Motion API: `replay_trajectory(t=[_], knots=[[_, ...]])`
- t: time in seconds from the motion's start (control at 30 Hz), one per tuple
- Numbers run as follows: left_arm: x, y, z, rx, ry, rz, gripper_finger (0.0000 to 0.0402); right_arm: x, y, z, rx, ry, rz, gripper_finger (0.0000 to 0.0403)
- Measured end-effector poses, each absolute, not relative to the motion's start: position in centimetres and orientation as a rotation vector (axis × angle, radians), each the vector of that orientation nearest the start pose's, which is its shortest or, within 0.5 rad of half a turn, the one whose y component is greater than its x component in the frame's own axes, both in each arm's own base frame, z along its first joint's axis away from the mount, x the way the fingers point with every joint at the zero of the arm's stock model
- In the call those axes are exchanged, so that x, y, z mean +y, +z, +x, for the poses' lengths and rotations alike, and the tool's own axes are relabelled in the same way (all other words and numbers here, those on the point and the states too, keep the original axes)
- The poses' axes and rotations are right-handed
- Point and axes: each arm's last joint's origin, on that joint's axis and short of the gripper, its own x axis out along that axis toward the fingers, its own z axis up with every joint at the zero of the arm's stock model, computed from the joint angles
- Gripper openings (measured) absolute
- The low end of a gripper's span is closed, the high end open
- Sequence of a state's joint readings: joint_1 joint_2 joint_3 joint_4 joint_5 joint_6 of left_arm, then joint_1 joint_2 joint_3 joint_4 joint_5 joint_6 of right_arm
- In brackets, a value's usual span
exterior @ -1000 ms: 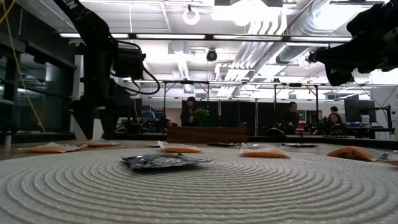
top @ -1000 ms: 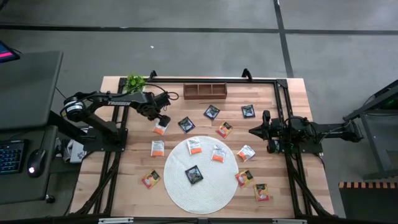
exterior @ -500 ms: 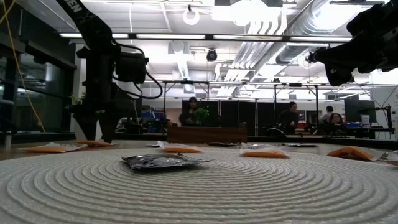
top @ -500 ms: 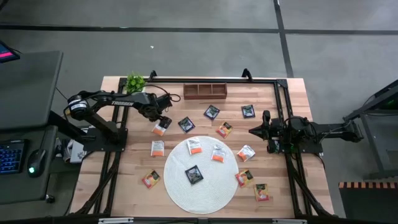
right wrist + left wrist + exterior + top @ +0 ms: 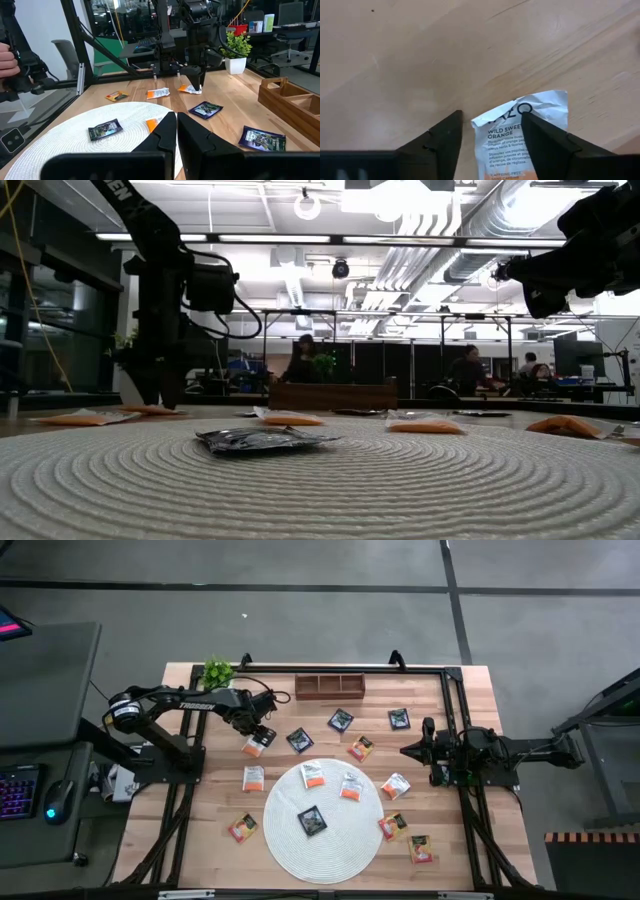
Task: Pick & Place Tea
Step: Put the white tea bag into the left section of the wooden organizer
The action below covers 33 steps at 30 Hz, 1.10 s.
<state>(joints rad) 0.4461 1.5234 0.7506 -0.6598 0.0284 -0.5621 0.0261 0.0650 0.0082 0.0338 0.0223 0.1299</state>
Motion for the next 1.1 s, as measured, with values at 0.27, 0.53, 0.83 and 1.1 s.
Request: replay_trajectory(t=[0.27,0.53,0.83,1.1], knots=[[10.2,14.3,21.5,1.290,0.748,-0.791,0.0118,0.2,16.4,10.1,0.023,0.002,0.129,0.0012],[10.2,14.3,21.4,1.296,0.755,-0.785,0.0065,0.2,16.4,10.1,0.023,0.002,0.129,0.0012],[10.3,14.9,21.6,1.291,0.757,-0.755,0.0021,0.2,16.4,10.1,0.023,0.002,0.129,0.0012],[10.9,17.6,22.5,1.181,0.755,-0.675,0.0004,0.2,16.4,10.1,0.023,0.002,0.129,0.0012]])
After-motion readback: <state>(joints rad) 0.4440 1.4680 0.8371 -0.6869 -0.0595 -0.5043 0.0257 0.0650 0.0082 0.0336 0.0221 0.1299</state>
